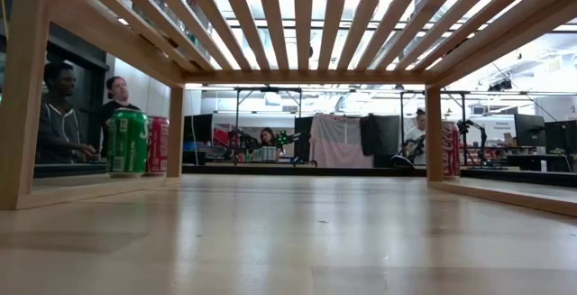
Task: Place canned beverage on shelf
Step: Put the top right white yellow soda can on the shelf
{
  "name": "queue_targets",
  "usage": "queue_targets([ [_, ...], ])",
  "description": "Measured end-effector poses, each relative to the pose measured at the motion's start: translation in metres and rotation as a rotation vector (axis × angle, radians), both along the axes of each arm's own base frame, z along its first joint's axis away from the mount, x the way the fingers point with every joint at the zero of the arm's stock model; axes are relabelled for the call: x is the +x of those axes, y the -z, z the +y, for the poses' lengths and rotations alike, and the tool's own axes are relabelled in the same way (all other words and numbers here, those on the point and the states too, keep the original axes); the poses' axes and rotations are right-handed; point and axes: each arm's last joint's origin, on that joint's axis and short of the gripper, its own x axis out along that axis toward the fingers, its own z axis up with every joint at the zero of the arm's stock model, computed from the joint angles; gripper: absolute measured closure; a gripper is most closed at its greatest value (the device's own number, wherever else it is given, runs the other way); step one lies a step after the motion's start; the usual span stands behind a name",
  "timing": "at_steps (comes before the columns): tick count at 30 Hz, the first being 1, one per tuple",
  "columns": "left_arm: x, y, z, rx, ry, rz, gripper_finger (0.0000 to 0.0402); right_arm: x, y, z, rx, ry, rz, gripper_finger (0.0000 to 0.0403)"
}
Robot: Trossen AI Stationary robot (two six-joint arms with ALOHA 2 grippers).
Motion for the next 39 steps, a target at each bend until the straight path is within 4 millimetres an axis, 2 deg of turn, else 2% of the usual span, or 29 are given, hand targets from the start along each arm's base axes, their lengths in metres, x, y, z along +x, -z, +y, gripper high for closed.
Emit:
queue_targets([
  [5,0.000,0.000,0.000,0.004,-0.017,0.002,0.0396,0.052,-0.009,0.039,-0.088,-0.175,0.011,0.0164],
  [9,0.000,0.000,0.001,0.003,-0.022,0.002,0.0392,0.088,0.000,0.052,-0.121,-0.250,0.111,0.0164],
  [11,0.000,0.000,0.001,0.003,-0.022,0.001,0.0390,0.102,0.011,0.054,-0.122,-0.277,0.127,0.0164],
  [18,0.000,0.000,0.001,0.003,-0.022,0.002,0.0385,0.129,0.047,0.058,-0.037,-0.351,0.220,0.0164],
  [23,0.003,-0.001,0.000,0.001,-0.016,-0.005,0.0383,0.137,0.054,0.069,-0.049,-0.403,0.238,0.0164],
  [26,0.011,-0.008,-0.003,0.027,0.049,-0.049,0.0373,0.137,0.055,0.073,-0.054,-0.419,0.243,0.0164],
  [31,0.034,-0.027,-0.010,0.112,0.116,-0.067,0.0313,0.135,0.053,0.072,-0.069,-0.422,0.239,0.0164],
  [39,0.093,-0.053,-0.020,0.160,0.138,0.088,0.0150,0.131,0.049,0.072,-0.093,-0.444,0.232,0.0164],
])
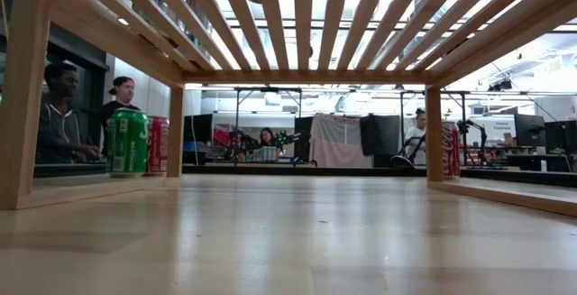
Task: Place canned beverage on shelf
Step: Put the top right white yellow soda can on the shelf
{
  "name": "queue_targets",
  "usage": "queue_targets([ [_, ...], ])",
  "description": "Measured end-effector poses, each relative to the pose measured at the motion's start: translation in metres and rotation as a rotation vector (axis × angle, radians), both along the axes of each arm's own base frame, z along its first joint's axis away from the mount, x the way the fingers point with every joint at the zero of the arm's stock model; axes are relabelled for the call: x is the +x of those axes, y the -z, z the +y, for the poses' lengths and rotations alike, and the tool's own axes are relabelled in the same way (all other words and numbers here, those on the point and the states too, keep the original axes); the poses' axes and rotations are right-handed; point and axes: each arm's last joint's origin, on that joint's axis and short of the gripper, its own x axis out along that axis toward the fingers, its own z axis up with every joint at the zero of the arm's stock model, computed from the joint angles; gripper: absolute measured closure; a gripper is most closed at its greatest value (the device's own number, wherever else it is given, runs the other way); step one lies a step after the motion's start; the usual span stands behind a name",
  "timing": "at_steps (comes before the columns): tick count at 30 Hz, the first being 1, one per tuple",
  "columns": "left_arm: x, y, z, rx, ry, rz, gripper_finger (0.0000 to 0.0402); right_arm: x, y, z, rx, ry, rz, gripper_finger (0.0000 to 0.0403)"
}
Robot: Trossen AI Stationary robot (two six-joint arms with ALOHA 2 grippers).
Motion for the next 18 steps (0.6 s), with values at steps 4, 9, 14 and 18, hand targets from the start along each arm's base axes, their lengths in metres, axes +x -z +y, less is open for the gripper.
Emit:
queue_targets([
  [4,0.031,-0.008,-0.002,-0.022,0.060,0.095,0.0090,-0.001,-0.001,0.000,0.001,-0.025,-0.002,0.0164],
  [9,0.069,-0.006,0.004,-0.066,0.138,0.268,0.0061,-0.008,-0.008,0.001,0.002,-0.058,-0.025,0.0164],
  [14,0.101,0.000,0.015,-0.126,0.224,0.375,0.0061,-0.022,-0.020,0.000,-0.007,-0.065,-0.061,0.0164],
  [18,0.124,0.010,0.023,-0.172,0.317,0.422,0.0061,-0.031,-0.029,0.000,-0.009,-0.066,-0.093,0.0164],
])
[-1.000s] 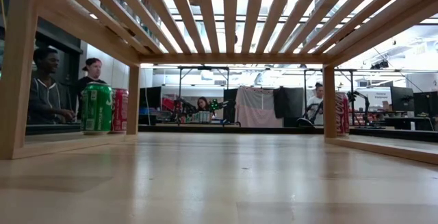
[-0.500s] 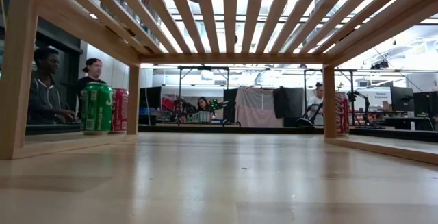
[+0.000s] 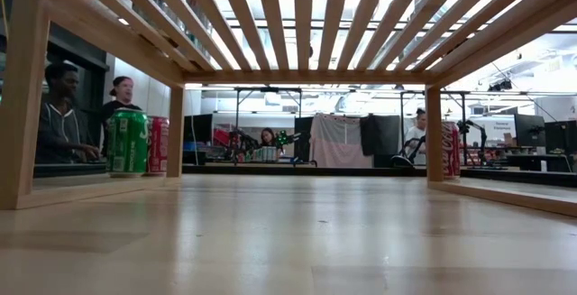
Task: Place canned beverage on shelf
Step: Put the top right white yellow soda can on the shelf
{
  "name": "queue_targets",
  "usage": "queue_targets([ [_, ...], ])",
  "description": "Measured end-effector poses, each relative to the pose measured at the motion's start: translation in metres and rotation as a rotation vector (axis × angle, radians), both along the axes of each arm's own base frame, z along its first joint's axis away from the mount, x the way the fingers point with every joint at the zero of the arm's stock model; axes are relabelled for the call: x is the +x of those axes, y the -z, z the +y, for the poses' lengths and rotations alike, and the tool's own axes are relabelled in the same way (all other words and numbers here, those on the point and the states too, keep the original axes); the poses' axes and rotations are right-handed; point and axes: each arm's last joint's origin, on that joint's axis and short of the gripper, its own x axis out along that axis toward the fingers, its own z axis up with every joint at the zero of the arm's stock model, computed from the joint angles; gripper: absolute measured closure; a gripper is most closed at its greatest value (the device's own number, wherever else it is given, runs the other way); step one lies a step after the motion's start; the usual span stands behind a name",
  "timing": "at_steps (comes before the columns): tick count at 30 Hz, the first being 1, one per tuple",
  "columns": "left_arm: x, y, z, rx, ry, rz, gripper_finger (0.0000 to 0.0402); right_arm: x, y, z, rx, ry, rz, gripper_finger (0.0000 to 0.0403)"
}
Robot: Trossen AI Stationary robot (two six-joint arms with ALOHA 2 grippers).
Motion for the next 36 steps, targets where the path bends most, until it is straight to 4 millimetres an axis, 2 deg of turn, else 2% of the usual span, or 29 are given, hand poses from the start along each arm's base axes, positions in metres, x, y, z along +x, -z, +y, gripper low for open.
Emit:
queue_targets([
  [8,0.029,0.023,0.006,-0.054,0.102,0.081,0.0062,-0.002,-0.004,0.000,-0.012,-0.002,-0.026,0.0164],
  [12,0.036,0.029,0.005,-0.053,0.150,0.098,0.0062,-0.001,-0.007,0.000,-0.020,0.002,-0.061,0.0164],
  [17,0.038,0.031,0.006,-0.047,0.129,0.105,0.0066,-0.001,-0.006,0.000,-0.021,0.003,-0.053,0.0164],
  [21,0.036,0.029,0.007,-0.031,0.097,0.103,0.0100,-0.001,-0.006,-0.001,-0.028,0.015,-0.051,0.0164],
  [25,0.036,0.029,0.007,-0.029,0.099,0.102,0.0169,-0.001,-0.006,-0.001,-0.028,0.011,-0.052,0.0164],
  [28,0.036,0.029,0.007,-0.029,0.098,0.101,0.0173,-0.001,-0.006,-0.001,-0.027,0.012,-0.052,0.0164],
  [30,0.036,0.029,0.009,-0.030,0.094,0.102,0.0173,-0.001,-0.006,-0.002,-0.028,0.011,-0.052,0.0139],
  [32,0.033,0.028,0.012,-0.031,0.081,0.106,0.0173,-0.001,-0.007,-0.003,-0.026,0.020,-0.062,0.0090],
  [34,0.027,0.027,0.016,-0.033,0.066,0.125,0.0173,-0.005,-0.010,-0.005,-0.029,0.031,-0.071,0.0044],
  [36,0.018,0.026,0.021,-0.035,0.053,0.150,0.0173,-0.011,-0.015,-0.008,-0.032,0.043,-0.081,0.0018],
])
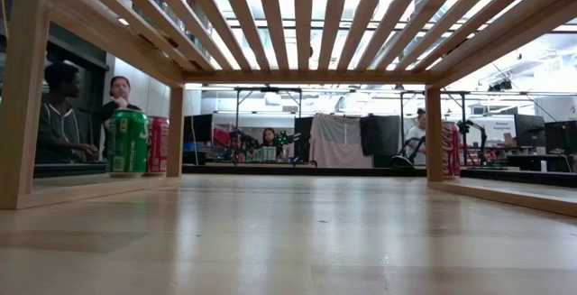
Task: Place canned beverage on shelf
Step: Put the top right white yellow soda can on the shelf
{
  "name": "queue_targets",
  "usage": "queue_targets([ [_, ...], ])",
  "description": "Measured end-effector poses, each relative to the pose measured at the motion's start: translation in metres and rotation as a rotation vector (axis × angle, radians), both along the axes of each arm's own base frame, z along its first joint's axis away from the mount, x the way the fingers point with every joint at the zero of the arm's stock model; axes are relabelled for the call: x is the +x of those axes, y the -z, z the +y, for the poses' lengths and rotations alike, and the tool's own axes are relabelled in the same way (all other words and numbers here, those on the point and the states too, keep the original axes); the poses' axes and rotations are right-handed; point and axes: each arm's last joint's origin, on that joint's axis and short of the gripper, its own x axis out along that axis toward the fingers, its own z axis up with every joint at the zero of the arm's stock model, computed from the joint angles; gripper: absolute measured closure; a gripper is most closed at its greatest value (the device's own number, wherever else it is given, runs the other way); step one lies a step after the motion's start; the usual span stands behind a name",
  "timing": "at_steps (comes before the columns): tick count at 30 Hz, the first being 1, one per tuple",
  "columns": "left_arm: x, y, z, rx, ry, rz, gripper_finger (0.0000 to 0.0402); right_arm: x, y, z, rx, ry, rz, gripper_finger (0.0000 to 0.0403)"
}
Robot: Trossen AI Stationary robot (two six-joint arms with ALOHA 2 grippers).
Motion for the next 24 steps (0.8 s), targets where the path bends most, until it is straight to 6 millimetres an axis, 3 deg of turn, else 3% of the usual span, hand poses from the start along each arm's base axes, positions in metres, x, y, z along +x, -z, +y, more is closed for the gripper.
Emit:
queue_targets([
  [4,-0.021,-0.009,0.006,-0.083,0.082,-0.004,0.0173,-0.010,-0.009,-0.005,-0.012,-0.005,-0.035,0.0018],
  [9,-0.035,-0.017,0.006,-0.313,0.382,-0.063,0.0173,-0.009,-0.014,-0.003,-0.035,-0.158,-0.089,0.0019],
  [13,-0.030,-0.014,0.005,-0.414,0.477,-0.056,0.0173,-0.001,-0.012,0.003,-0.068,-0.275,-0.120,0.0019],
  [24,-0.006,0.001,0.005,-0.448,0.498,-0.018,0.0173,0.014,-0.004,0.005,-0.142,-0.324,-0.128,0.0018],
])
